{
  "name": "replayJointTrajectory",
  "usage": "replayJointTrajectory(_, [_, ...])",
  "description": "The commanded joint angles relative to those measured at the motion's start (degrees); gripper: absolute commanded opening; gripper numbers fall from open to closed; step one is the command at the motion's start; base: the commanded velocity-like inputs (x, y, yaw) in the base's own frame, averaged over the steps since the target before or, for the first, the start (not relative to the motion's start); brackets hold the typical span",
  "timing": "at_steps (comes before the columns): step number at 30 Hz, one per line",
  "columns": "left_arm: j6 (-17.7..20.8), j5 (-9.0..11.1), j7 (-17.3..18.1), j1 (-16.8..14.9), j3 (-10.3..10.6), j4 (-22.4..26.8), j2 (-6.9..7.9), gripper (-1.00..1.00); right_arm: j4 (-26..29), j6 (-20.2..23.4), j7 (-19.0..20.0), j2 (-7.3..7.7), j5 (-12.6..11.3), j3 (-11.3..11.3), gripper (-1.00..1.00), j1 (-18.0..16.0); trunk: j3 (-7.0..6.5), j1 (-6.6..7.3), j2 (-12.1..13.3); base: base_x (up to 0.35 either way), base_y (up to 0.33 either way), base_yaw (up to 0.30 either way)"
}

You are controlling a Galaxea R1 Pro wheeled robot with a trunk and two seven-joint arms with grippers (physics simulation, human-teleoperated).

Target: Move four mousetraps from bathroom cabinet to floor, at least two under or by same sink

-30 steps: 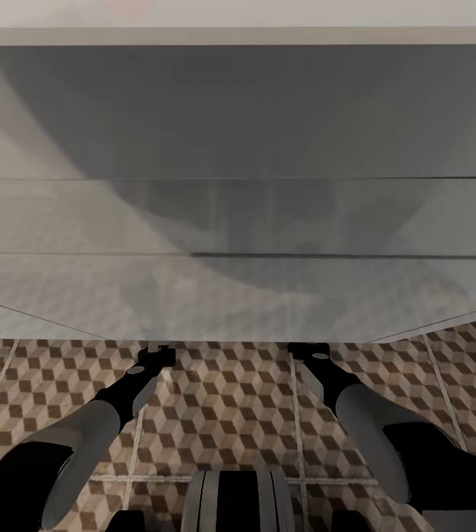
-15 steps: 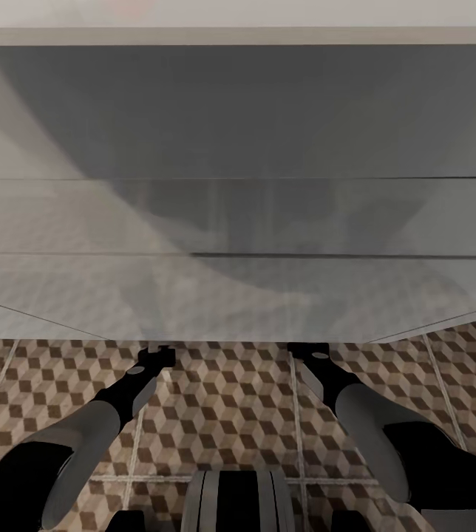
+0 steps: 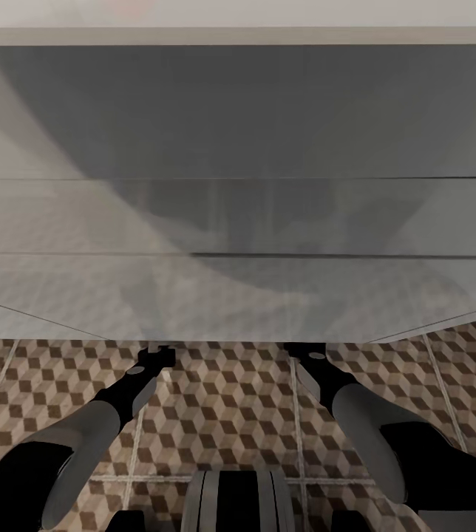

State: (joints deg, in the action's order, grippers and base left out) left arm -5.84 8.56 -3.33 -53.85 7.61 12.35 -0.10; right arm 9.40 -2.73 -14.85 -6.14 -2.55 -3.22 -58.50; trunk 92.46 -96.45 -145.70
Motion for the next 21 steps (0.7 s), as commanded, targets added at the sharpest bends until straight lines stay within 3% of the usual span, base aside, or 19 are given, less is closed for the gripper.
replayJointTrajectory(1, [-0.22, 0.58, -0.27, -0.03, 0.49, -0.05, 0.02, -1.0, -0.05, -0.26, -0.29, -0.02, -0.21, -0.39, -1.0, -0.03, 0.03, 0.01, -0.01, 0.0, 0.0, 0.0])
replayJointTrajectory(21, [-0.22, 0.61, -0.27, -0.03, 0.53, -0.1, 0.02, -1.0, 0.0, -0.34, -0.27, -0.61, 0.18, -0.49, -1.0, -0.03, 0.03, 0.01, -0.01, 0.0, 0.0, 0.0])
